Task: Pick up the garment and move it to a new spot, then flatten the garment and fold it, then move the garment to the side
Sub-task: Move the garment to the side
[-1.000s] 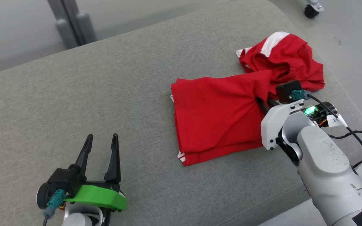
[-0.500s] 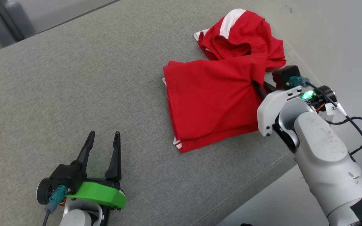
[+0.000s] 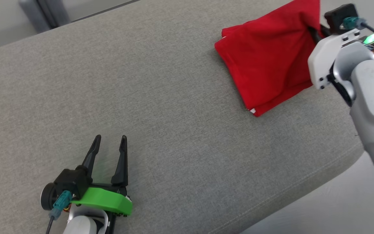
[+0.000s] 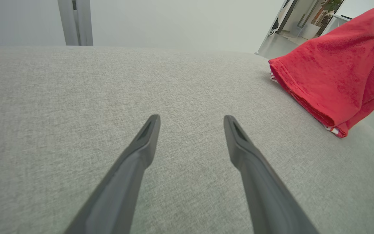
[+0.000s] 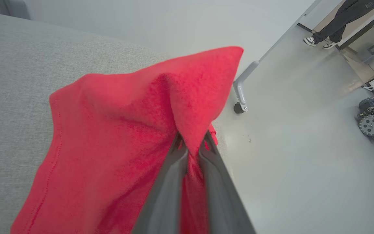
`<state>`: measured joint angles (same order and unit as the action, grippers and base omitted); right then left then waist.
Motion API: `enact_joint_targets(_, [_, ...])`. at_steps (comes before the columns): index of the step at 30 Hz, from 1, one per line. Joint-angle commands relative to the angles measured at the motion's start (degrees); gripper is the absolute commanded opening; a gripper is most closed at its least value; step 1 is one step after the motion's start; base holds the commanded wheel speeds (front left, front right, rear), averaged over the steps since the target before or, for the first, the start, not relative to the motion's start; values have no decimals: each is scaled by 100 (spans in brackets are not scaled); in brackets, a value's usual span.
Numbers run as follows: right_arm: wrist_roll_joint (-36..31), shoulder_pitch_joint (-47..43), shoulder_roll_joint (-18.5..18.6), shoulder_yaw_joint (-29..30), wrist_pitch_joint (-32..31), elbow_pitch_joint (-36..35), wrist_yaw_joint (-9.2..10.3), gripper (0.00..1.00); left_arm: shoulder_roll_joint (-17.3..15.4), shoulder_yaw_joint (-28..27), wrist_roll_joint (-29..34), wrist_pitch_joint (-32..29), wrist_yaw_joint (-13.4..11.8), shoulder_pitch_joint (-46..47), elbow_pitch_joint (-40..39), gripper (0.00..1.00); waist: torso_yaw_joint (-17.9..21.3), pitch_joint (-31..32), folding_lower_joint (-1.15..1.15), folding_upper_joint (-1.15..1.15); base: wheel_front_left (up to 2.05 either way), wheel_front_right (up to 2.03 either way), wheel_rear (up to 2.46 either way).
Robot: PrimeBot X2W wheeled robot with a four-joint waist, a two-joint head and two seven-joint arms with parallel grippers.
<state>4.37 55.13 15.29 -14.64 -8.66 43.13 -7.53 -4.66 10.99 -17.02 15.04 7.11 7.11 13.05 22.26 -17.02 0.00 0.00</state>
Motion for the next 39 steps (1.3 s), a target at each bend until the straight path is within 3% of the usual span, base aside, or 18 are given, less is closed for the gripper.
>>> enact_joint_targets(1, [-25,132,192,-31,-71,49,10,0,-11,-2,2,17,28,120,5,100,-252,-91,0,0,0,0,0])
enact_joint_targets(8, [116,508,890,-51,-304,357,10,0,-16,30,29,17,31,233,-13,100,-629,-343,0,0,0,0,0])
enact_joint_targets(15, [-65,541,1137,364,-268,827,10,0,-28,76,48,17,38,354,9,100,-844,-552,0,0,0,0,0])
enact_joint_targets(16, [-129,525,1189,480,-210,929,10,25,-29,78,51,17,39,367,10,100,-865,-573,0,0,0,0,0])
enact_joint_targets(18, [-279,486,1207,707,-39,1065,10,100,-35,77,53,17,40,385,16,100,-890,-596,0,0,0,0,0])
enact_joint_targets(26, [-945,425,961,1524,638,1459,10,100,-53,36,66,17,44,419,65,100,-862,-554,0,0,0,0,0])
enact_joint_targets(39, [-1396,370,130,1743,1617,1382,10,100,-114,-60,25,17,48,445,150,100,-827,109,0,0,0,0,0])
